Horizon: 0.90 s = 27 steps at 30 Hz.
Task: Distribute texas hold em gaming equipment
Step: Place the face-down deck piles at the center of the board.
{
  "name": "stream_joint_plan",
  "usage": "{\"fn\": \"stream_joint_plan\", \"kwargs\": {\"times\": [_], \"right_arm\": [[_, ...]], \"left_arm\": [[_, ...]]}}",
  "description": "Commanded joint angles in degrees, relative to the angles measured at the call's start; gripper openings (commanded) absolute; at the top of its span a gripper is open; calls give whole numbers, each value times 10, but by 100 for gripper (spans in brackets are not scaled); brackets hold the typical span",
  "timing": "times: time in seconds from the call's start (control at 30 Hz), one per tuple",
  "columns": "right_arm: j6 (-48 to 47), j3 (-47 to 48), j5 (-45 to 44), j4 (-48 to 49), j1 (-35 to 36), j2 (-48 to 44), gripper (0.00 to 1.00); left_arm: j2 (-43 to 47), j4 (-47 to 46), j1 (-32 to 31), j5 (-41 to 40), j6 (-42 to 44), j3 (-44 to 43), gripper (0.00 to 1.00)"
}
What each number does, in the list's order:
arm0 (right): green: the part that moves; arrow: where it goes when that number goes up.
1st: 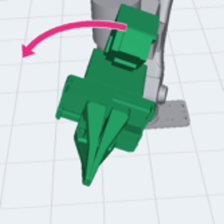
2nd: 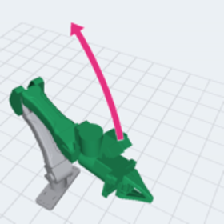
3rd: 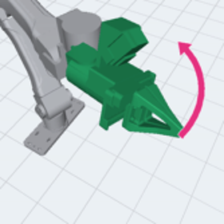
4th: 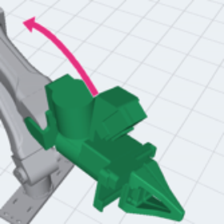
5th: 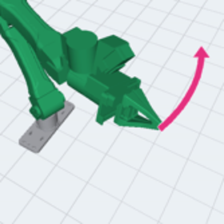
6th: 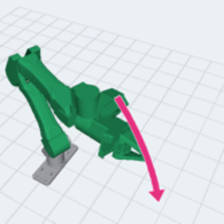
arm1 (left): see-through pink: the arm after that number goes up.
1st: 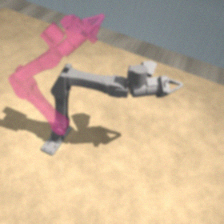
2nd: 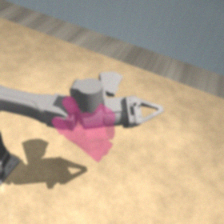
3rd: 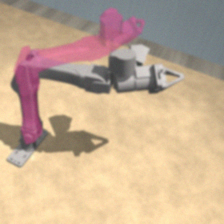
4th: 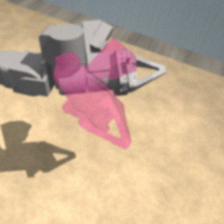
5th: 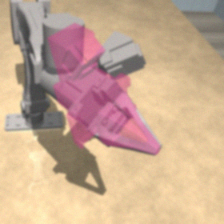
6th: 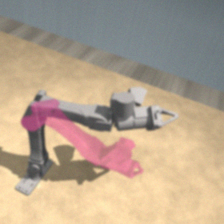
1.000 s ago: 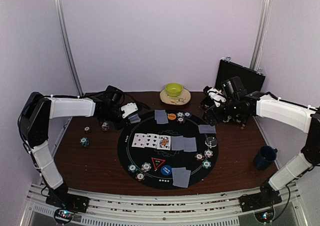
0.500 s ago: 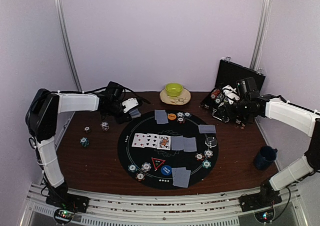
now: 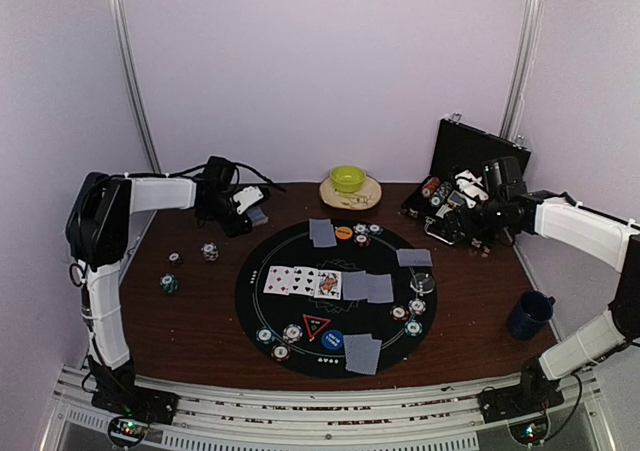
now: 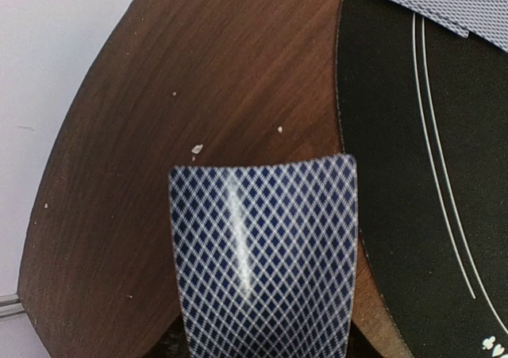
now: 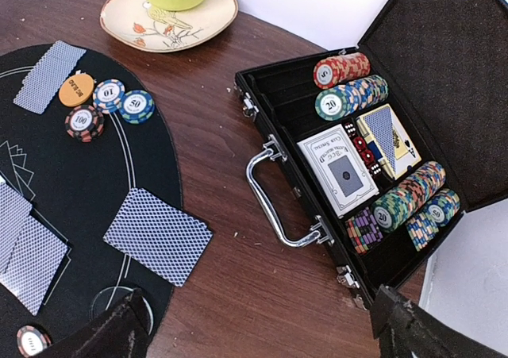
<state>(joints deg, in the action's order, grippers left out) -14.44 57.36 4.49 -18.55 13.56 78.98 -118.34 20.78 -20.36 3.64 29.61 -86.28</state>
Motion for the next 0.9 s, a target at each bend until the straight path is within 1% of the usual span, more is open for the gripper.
{"fn": "stream_joint_plan", "kwargs": {"times": [0.0,0.1,0.3,0.4,0.53,0.73,0.87], "right_arm": [[-9,-9,5,12,-2,-11,100],[-11,-10,7,12,-2,-13,100],[-13,-12,16,13,-2,-14,100],[-13,-12,16,12,-2,-13,100],[-15,-12,15,12,-2,-15,100],[-17,-14,15,12,-2,-16,100],[-18,-15,16,12,-2,-16,100]], "left_arm": [[-18,3,10,3,-18,-22,10],[-31,14,20,1,-25,-35,10],[-23,52,24,34,-45,-34,10],[1,57,24,50,-55,-6,10],[24,56,23,49,-63,28,10],[27,58,23,35,-74,46,10],[39,63,23,64,-69,58,10]]}}
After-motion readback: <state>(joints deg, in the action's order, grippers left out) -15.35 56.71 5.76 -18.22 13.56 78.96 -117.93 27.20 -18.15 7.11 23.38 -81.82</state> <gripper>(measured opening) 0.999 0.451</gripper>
